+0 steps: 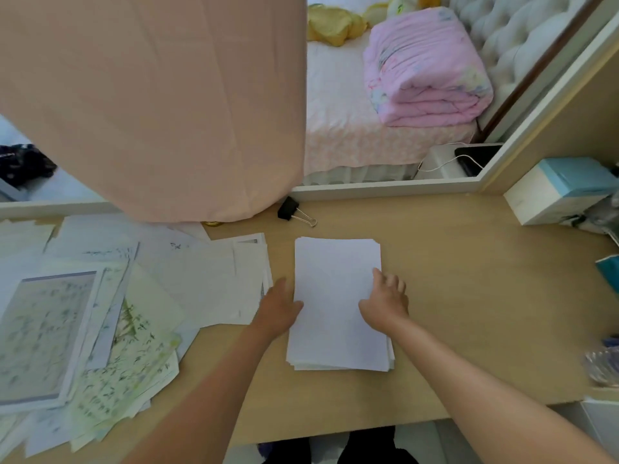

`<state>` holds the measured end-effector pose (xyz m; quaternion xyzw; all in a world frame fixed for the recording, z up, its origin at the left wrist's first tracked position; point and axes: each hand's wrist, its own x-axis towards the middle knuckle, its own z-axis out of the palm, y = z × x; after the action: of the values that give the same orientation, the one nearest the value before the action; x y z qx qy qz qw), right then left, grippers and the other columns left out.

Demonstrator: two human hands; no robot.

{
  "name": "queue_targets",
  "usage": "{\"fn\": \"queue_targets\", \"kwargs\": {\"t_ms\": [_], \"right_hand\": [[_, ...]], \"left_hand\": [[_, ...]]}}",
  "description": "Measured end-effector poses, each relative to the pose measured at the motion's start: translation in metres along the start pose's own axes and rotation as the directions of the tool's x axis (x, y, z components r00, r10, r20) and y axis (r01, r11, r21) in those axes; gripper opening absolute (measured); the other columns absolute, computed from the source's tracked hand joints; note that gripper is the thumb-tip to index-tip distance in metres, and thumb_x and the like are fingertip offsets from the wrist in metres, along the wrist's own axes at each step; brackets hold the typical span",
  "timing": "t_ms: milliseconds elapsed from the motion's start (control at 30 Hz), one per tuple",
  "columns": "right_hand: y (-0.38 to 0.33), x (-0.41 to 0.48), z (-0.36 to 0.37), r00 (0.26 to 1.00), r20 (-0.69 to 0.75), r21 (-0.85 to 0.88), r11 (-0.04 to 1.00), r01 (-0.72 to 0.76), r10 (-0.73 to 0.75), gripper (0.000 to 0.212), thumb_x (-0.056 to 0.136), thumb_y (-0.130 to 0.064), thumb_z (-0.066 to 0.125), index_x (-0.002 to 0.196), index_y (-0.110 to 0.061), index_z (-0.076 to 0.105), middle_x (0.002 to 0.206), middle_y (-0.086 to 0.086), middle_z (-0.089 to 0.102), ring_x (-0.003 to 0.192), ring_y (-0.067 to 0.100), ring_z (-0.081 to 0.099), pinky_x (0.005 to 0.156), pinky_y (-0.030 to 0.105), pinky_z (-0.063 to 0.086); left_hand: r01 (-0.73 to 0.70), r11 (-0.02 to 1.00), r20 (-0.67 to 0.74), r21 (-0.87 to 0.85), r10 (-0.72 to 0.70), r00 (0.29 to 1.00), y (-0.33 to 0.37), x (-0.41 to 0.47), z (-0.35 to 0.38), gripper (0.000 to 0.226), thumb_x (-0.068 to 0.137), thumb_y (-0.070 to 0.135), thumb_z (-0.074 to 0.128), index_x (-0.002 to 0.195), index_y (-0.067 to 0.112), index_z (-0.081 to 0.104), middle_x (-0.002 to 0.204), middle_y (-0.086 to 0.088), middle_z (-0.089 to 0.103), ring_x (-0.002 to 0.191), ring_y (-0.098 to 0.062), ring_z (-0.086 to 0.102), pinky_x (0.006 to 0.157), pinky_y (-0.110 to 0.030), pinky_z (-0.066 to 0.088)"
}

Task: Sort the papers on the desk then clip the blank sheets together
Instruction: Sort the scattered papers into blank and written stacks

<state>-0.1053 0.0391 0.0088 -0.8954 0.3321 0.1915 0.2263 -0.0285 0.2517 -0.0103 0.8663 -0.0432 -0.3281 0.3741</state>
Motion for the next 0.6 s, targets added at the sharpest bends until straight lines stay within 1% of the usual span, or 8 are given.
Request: {"fn": "queue_targets", "kwargs": {"t_ms": [67,167,233,267,400,467,533,600], "right_hand": [[-0.027,-0.011,0.0,0.99,-0.025,0.009,0.99,0.139,-0.138,0.061,0.091,-0.019,0.047,0.149,-0.021,0.028,0.144,0.007,0.033,0.13,0.026,0.032,0.106,0.037,0.035],[-0.08,-0.025,0.012,0.949,0.14,0.27,0.933,0.237,-0.282,0.042,0.097,-0.019,0.048,0.138,-0.023,0.046,0.128,0.0,0.049,0.109,0.016,0.052,0.085,0.026,0.048],[-0.114,-0.03,0.027,0.911,0.195,0.323,0.901,0.29,-0.363,0.038,0.098,-0.016,0.048,0.135,-0.022,0.051,0.116,-0.003,0.054,0.099,0.015,0.057,0.071,0.019,0.047],[-0.129,-0.03,0.036,0.894,0.216,0.326,0.892,0.313,-0.393,0.037,0.097,-0.015,0.047,0.134,-0.021,0.052,0.113,-0.004,0.056,0.098,0.015,0.058,0.07,0.019,0.047],[-0.177,-0.018,0.072,0.864,0.279,0.331,0.887,0.323,-0.419,0.038,0.097,-0.013,0.049,0.134,-0.019,0.054,0.127,0.001,0.057,0.108,0.016,0.059,0.082,0.022,0.046],[-0.193,-0.005,0.087,0.864,0.288,0.299,0.896,0.329,-0.413,0.041,0.095,-0.014,0.05,0.136,-0.019,0.051,0.134,0.002,0.053,0.114,0.018,0.055,0.091,0.028,0.049],[-0.206,0.01,0.098,0.86,0.27,0.197,0.899,0.392,-0.434,0.047,0.093,-0.017,0.051,0.14,-0.021,0.047,0.144,0.005,0.045,0.128,0.021,0.045,0.104,0.031,0.042],[-0.217,0.022,0.105,0.827,0.275,0.063,0.867,0.494,-0.491,0.058,0.092,-0.021,0.052,0.148,-0.026,0.037,0.156,0.006,0.028,0.143,0.026,0.027,0.115,0.037,0.03]], "left_hand": [[-0.002,1.0,-0.06,-0.023,0.0,0.998,-0.013,-0.004,-0.022,0.072,0.094,0.035,0.058,0.154,0.021,0.021,0.154,-0.005,0.033,0.141,-0.026,0.033,0.114,-0.044,0.033],[-0.018,0.999,-0.129,0.038,0.023,0.991,-0.039,-0.009,-0.053,0.061,0.096,0.029,0.057,0.15,0.016,0.031,0.147,-0.009,0.041,0.134,-0.025,0.041,0.11,-0.037,0.035],[0.002,0.991,-0.157,0.134,0.02,0.987,-0.059,-0.011,-0.074,0.058,0.096,0.029,0.056,0.148,0.015,0.035,0.144,-0.011,0.043,0.132,-0.027,0.041,0.108,-0.038,0.036],[0.023,0.984,-0.169,0.176,0.007,0.986,-0.068,-0.012,-0.084,0.058,0.096,0.029,0.055,0.148,0.015,0.035,0.144,-0.011,0.042,0.132,-0.027,0.04,0.107,-0.039,0.036],[0.149,0.905,-0.297,0.397,-0.027,0.955,-0.109,-0.017,-0.123,0.057,0.095,0.028,0.052,0.147,0.017,0.034,0.147,-0.007,0.039,0.134,-0.027,0.036,0.104,-0.041,0.038],[0.252,0.836,-0.375,0.488,-0.06,0.925,-0.13,-0.02,-0.141,0.062,0.093,0.032,0.054,0.149,0.016,0.031,0.154,-0.009,0.031,0.14,-0.029,0.029,0.109,-0.044,0.034],[0.387,0.783,-0.414,0.488,-0.183,0.892,-0.153,-0.024,-0.154,0.075,0.092,0.042,0.055,0.152,0.015,0.02,0.162,-0.012,0.013,0.149,-0.032,0.011,0.117,-0.05,0.02],[0.456,0.754,-0.396,0.473,-0.28,0.875,-0.175,-0.027,-0.161,0.088,0.089,0.055,0.055,0.154,0.016,0.011,0.163,-0.013,-0.002,0.151,-0.031,-0.002,0.118,-0.054,0.012]]}}
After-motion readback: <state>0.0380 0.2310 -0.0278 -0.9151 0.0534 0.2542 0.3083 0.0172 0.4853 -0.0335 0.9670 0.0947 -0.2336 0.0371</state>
